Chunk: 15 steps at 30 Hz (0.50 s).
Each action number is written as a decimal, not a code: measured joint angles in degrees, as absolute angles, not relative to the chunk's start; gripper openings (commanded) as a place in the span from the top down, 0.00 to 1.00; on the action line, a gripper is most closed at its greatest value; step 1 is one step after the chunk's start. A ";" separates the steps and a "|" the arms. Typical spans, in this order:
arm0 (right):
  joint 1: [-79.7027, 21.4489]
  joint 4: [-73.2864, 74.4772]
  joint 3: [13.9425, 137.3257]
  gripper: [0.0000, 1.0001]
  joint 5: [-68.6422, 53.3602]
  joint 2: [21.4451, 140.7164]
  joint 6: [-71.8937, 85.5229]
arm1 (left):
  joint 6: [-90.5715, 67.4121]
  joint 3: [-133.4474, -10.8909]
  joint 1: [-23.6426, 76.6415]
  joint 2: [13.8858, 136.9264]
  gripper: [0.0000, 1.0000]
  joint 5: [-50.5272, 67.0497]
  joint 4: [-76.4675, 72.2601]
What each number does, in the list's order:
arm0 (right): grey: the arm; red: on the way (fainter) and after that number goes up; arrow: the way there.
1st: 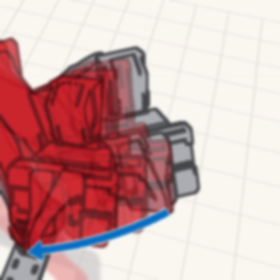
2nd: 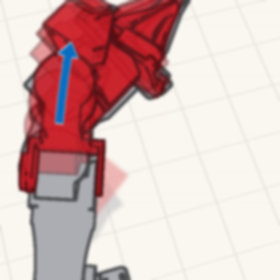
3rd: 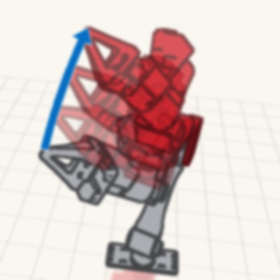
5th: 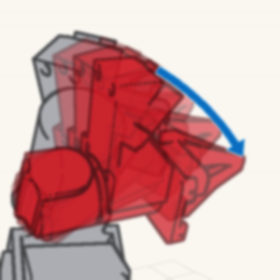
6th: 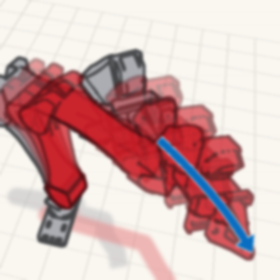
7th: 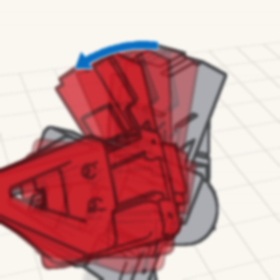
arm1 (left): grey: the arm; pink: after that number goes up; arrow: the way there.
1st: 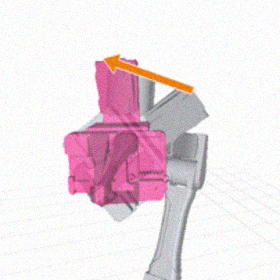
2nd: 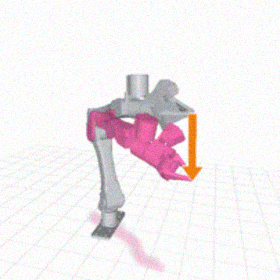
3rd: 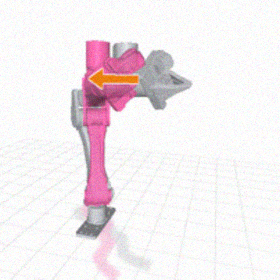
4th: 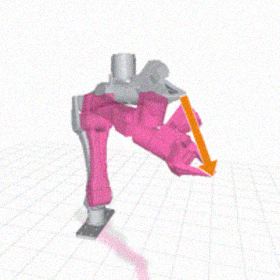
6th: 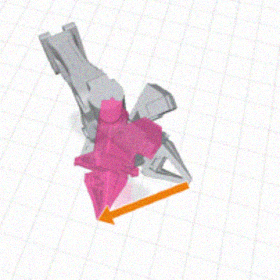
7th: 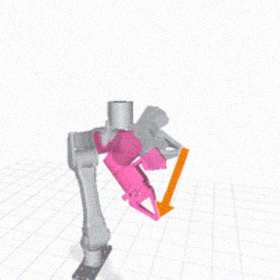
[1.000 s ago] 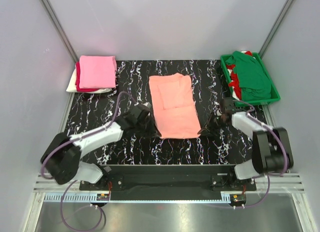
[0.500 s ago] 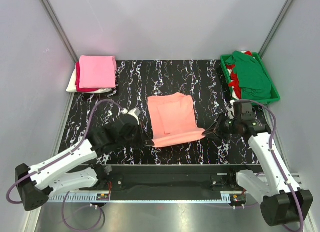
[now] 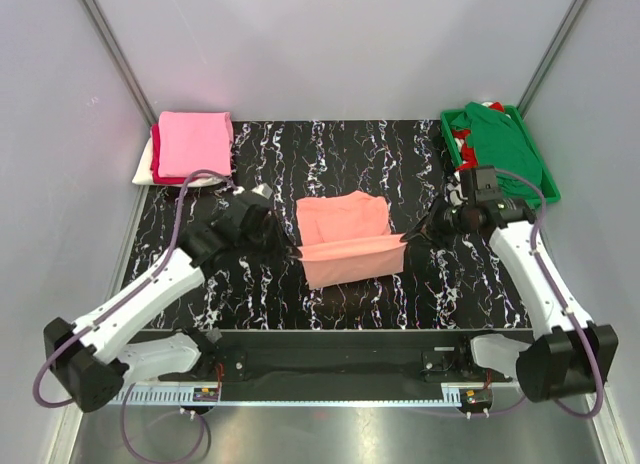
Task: Fold and stack the t-shirts
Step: Fold the tshirt
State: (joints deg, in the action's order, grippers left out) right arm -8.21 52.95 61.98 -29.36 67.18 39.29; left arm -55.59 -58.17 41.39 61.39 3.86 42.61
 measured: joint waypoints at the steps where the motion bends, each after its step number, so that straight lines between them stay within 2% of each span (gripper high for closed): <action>1: -8.25 52.58 62.28 1.00 -29.36 68.12 39.29 | -55.00 -58.17 40.07 62.48 1.00 4.58 42.17; 15: -8.27 49.15 74.11 1.00 -27.99 86.50 37.04 | -47.18 -64.88 28.03 77.78 1.00 16.82 39.72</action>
